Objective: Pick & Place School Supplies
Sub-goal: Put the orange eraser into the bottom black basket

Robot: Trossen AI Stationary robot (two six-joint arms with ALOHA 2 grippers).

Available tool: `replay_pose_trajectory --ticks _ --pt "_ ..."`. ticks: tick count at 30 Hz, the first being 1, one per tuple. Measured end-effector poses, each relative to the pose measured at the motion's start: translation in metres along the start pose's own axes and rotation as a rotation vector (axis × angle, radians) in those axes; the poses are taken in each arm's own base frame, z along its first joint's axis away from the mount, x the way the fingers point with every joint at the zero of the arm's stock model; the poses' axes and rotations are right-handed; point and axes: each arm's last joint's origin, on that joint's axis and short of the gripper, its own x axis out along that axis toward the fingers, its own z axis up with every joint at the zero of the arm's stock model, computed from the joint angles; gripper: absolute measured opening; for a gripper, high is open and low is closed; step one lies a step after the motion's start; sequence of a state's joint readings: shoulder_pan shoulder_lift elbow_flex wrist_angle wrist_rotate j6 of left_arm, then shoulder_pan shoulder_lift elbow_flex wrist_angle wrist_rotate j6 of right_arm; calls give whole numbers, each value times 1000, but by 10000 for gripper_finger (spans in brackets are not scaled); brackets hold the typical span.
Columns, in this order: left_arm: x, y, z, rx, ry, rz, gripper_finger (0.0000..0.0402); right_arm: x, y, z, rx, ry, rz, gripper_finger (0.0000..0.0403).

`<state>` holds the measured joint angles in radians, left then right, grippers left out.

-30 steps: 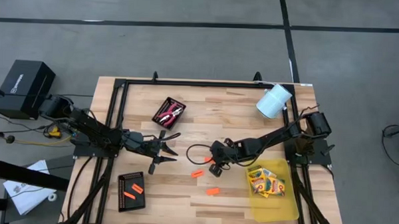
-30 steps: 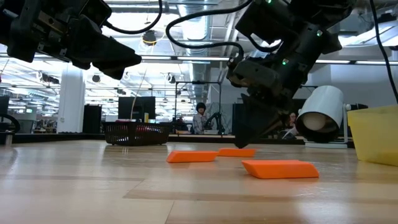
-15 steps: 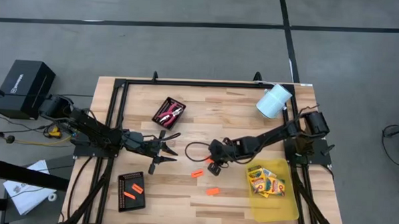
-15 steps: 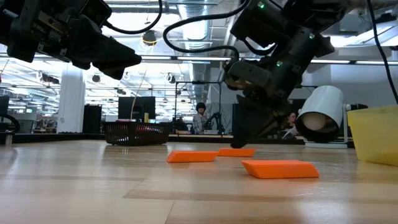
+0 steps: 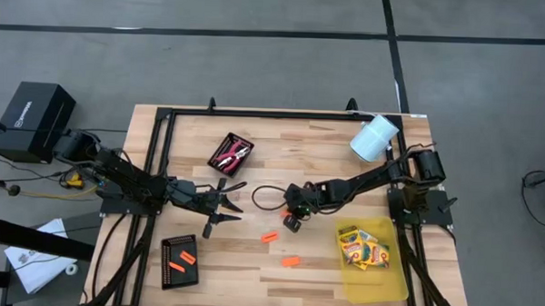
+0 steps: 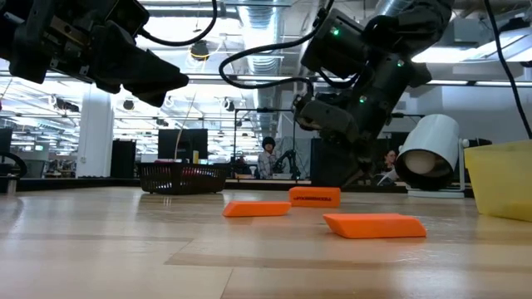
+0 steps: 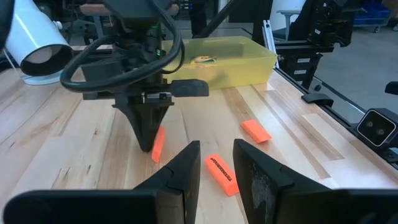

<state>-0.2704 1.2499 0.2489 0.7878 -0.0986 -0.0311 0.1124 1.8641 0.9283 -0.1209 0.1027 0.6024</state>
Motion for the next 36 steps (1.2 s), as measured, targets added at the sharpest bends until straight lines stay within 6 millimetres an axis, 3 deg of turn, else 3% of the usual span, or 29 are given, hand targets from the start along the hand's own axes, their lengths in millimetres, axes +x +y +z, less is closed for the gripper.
replay_pose_trajectory --ticks 26,31,36 --pt "0 0 0 0 3 0 89 0 -26 17 -54 -47 -89 0" --pt "0 0 0 0 3 0 89 -13 -40 31 -114 -149 -208 0" --pt "0 0 -1 1 9 2 89 -51 -49 54 -116 -253 -154 25"
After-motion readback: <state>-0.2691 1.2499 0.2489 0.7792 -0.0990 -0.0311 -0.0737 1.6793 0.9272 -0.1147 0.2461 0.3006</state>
